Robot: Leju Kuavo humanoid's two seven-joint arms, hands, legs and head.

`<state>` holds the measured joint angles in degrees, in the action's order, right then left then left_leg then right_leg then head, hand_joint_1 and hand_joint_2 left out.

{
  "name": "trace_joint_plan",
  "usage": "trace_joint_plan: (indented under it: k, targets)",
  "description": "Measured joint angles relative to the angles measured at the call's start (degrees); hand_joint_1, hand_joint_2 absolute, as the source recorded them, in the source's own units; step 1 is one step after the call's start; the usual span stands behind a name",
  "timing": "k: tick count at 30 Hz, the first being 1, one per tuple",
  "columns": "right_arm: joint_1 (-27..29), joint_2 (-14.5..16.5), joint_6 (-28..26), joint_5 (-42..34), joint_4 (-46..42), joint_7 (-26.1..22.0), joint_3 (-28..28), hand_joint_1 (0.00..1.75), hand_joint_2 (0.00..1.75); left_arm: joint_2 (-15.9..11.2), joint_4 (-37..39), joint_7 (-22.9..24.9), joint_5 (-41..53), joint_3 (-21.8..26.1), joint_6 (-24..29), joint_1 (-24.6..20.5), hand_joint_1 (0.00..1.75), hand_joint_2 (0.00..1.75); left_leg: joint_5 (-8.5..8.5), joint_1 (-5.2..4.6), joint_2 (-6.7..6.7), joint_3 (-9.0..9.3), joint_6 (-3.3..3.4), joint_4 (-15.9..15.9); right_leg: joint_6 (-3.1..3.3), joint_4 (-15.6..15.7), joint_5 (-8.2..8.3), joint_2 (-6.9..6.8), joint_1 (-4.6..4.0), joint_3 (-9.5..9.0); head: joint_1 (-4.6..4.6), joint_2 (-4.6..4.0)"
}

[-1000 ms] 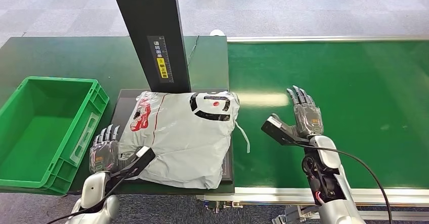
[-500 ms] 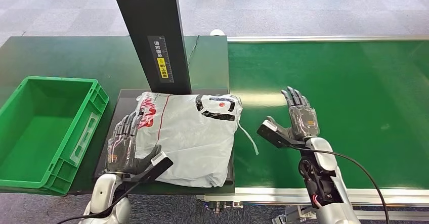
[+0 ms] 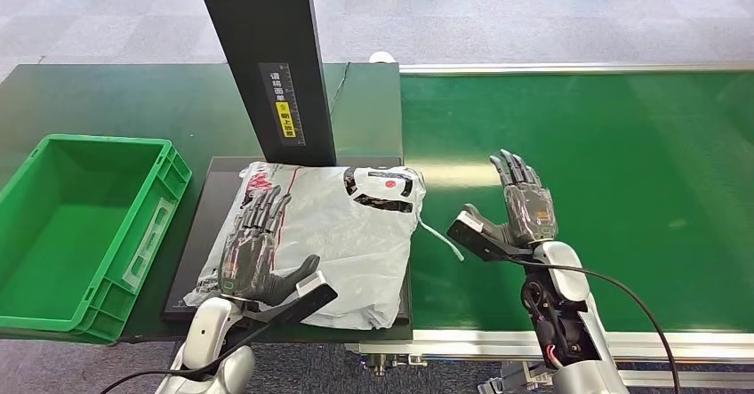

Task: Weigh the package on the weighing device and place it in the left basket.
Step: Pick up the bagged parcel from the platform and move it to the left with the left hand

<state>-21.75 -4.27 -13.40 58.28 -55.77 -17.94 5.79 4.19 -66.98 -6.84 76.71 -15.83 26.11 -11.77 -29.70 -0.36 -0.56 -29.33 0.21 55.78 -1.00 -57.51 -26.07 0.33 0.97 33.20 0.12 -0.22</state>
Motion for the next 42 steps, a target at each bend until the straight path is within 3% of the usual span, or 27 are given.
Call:
trace_joint_plan:
  k: [9, 17, 21, 42]
  targets:
    - [1.75, -0.22, 0.36, -0.49, -1.63, -0.30, 0.01, 0.00, 0.00, -0.57, 6.13, 7.38, 0.33, 1.00, -2.39, -2.47, 0.00, 0.00, 0.00, 0.00, 0.01, 0.00, 0.00, 0.00, 0.00, 0.00, 0.00, 0.01, 0.00, 0.00, 0.01, 0.00]
    - [1.37, -0.16, 0.37, -0.51, -1.60, -0.39, 0.33, 0.00, 0.00, -1.33, 15.18, 12.47, 2.21, 6.08, -2.52, -4.56, 0.00, 0.00, 0.01, 0.01, 0.02, 0.00, -0.01, -0.01, 0.00, -0.01, 0.00, 0.00, -0.01, 0.00, 0.00, 0.00]
    - [1.03, -0.16, 0.54, -0.51, -1.58, -0.39, 0.48, 0.00, 0.00, -1.42, 17.52, 12.88, 2.68, 7.46, -2.28, -5.40, 0.00, 1.75, 0.01, 0.01, 0.01, -0.01, -0.01, -0.01, 0.00, -0.01, 0.00, 0.00, 0.00, -0.02, 0.01, 0.00]
    - [0.49, -0.16, 1.14, -1.09, -1.58, -1.27, 1.84, 0.00, 0.00, -0.43, 19.83, 12.87, 4.10, 10.18, -1.95, -7.39, 0.00, 1.75, 0.01, 0.01, 0.00, 0.30, -0.01, -0.02, 0.01, -0.01, 0.00, 0.00, -0.01, -0.32, 0.01, 0.00]
